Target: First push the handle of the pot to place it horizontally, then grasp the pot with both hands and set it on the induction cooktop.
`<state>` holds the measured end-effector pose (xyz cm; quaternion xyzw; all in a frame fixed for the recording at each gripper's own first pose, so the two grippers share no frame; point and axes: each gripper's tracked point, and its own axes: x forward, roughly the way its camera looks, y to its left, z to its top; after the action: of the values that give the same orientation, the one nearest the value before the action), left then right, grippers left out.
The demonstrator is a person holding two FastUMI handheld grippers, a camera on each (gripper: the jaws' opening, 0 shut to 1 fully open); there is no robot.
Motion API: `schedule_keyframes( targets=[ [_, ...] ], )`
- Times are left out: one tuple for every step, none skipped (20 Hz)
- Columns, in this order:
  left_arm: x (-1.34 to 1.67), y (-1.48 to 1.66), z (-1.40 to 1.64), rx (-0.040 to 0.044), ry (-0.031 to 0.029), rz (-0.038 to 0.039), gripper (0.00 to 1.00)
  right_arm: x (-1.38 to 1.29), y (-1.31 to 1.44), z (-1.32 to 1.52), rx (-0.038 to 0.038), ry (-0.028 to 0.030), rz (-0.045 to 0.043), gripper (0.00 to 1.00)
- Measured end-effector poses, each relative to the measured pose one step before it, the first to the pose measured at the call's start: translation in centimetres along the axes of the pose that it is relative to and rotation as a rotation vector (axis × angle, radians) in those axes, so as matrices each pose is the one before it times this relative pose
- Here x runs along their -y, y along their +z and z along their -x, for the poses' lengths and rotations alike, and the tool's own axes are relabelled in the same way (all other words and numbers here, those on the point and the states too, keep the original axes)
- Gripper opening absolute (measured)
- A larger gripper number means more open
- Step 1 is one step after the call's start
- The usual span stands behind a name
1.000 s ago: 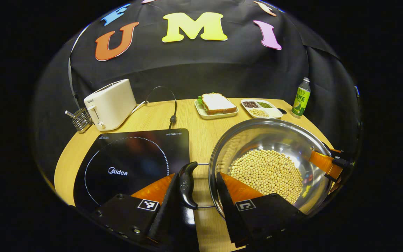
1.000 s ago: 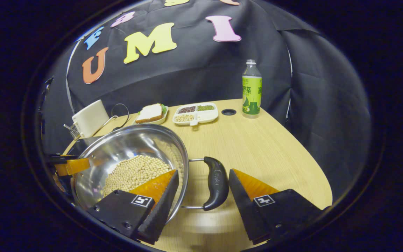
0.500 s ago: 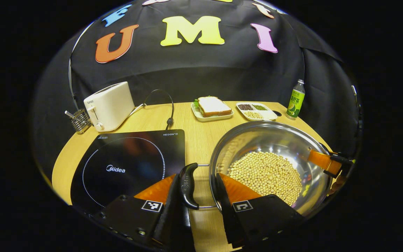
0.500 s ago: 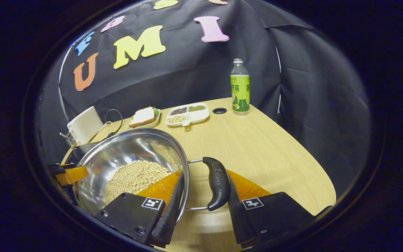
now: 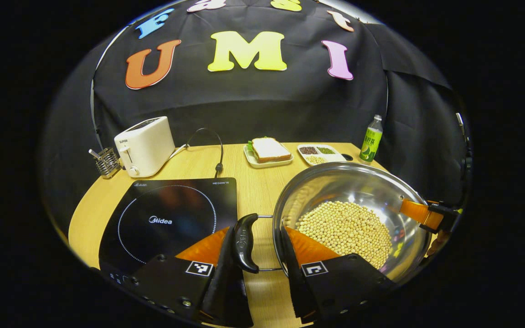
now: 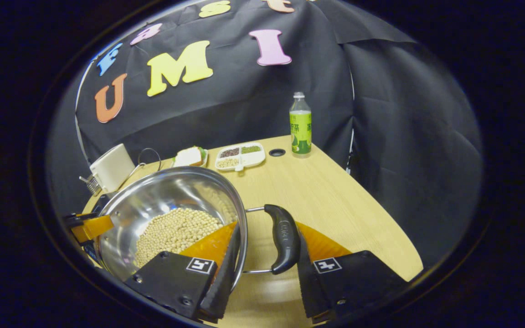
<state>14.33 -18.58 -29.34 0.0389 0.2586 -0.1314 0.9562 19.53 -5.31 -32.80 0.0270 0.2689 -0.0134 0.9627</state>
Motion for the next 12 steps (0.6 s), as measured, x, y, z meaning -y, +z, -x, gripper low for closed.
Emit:
schedule_keyframes(
  targets=[
    [-0.196,0.465,0.693,0.00643,0.00093,0.00113,0.55,-0.305,0.463,0.683,0.00477,-0.00046,0.00287,0.64],
    [-0.386,0.395,0.583,0.00003,-0.00072,0.00202,0.55,-0.347,0.418,0.626,0.00107,0.0008,0.00289,0.65],
    [-0.123,0.478,0.614,-0.00043,-0.00287,0.0038,0.55,-0.328,0.41,0.681,0.00108,0.00066,-0.001,0.64],
    [-0.245,0.337,0.696,-0.00362,-0.00089,0.0023,0.55,-0.481,0.538,0.748,0.00482,0.00238,-0.00035,0.64],
    [-0.388,0.629,0.699,0.01305,0.0036,-0.00521,0.55,-0.492,0.5,0.635,0.00489,0.00351,0.00224,0.64],
    [-0.395,0.89,0.751,0.02118,0.00493,-0.00999,0.55,-0.428,0.464,0.657,0.00429,0.00478,-0.00605,0.65],
    [-0.429,0.832,0.741,0.02158,0.00371,-0.00469,0.55,-0.608,0.427,0.708,0.00084,0.00696,-0.01024,0.64],
    [-0.429,0.77,0.696,0.01711,-0.00021,0.00571,0.55,-0.531,0.432,0.6,0.00332,0.00618,-0.00708,0.65],
    [-0.365,0.68,0.653,0.01561,-0.00089,0.00899,0.55,-0.635,0.637,0.554,0.0079,0.00529,-0.00582,0.65],
    [-0.503,0.783,0.578,0.01813,-0.00071,0.0036,0.55,-0.651,0.578,0.505,0.01086,0.00362,0.00183,0.65],
    [-0.647,0.624,0.4,0.01486,0.00169,-0.00171,0.55,-0.699,0.713,0.447,0.01534,0.00287,0.00572,0.65],
    [-0.624,0.522,0.47,0.01016,0.00347,-0.00162,0.55,-0.917,0.453,0.417,0.01019,0.00356,0.00544,0.65]
  ],
)
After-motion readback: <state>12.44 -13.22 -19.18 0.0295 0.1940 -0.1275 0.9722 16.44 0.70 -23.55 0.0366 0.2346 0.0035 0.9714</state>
